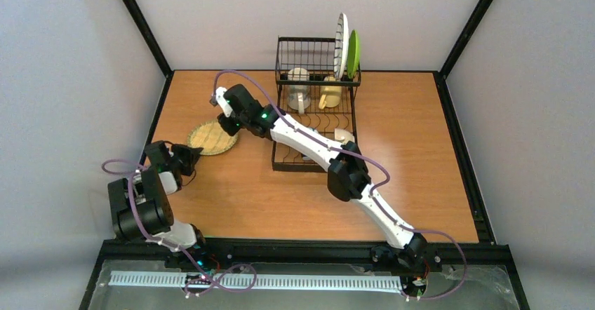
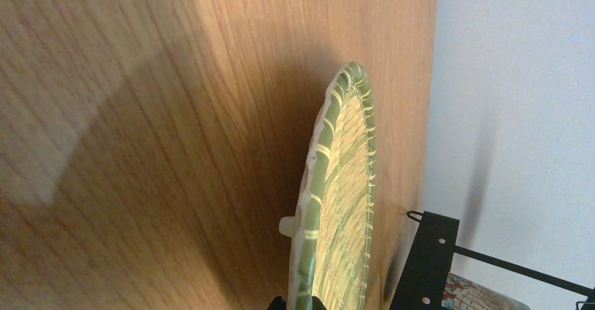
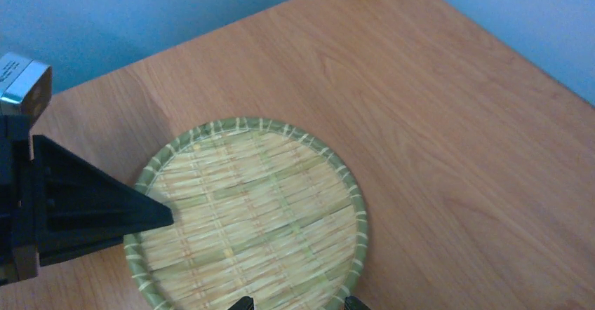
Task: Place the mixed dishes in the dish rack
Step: Pass from the left arm to the right
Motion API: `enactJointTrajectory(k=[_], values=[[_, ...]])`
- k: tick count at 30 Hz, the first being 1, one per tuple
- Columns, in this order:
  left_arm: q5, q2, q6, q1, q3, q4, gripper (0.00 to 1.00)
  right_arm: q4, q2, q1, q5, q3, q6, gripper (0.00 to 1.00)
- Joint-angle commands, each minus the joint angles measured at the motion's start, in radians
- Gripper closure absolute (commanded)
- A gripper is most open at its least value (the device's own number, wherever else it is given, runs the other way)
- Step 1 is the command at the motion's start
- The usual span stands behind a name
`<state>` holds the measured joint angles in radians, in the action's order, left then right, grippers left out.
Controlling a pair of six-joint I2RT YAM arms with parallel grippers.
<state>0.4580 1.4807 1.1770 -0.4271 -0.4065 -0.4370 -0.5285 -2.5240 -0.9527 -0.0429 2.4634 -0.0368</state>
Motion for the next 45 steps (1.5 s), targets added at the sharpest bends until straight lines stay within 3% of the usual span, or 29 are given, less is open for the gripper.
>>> enactJointTrajectory(k=[1,4,10,19,31,34,45], values=[[-0.001,-0.045,-0.018,-0.001,-0.004,0.013,1.00,-0.030,0.078,-0.010,0.140,0.018,0.001,0.25],[0.006,-0.057,-0.025,-0.001,-0.016,0.029,1.00,-0.004,0.153,0.000,0.295,-0.053,-0.011,0.25],[-0.005,-0.121,-0.051,-0.001,-0.031,0.080,1.00,0.007,0.290,0.012,0.426,-0.126,-0.024,0.24],[-0.006,-0.235,-0.070,0.000,-0.036,0.139,1.00,-0.005,0.346,0.018,0.403,-0.259,0.066,0.23],[-0.001,-0.487,-0.091,-0.001,-0.051,0.261,1.00,0.028,0.398,0.026,0.258,-0.370,0.165,0.20],[0.006,-0.542,-0.085,-0.001,-0.053,0.285,1.00,0.036,0.417,0.028,0.212,-0.386,0.177,0.11],[0.071,-0.733,-0.020,-0.001,-0.068,0.362,1.00,0.076,0.474,0.042,0.054,-0.407,0.215,0.05]])
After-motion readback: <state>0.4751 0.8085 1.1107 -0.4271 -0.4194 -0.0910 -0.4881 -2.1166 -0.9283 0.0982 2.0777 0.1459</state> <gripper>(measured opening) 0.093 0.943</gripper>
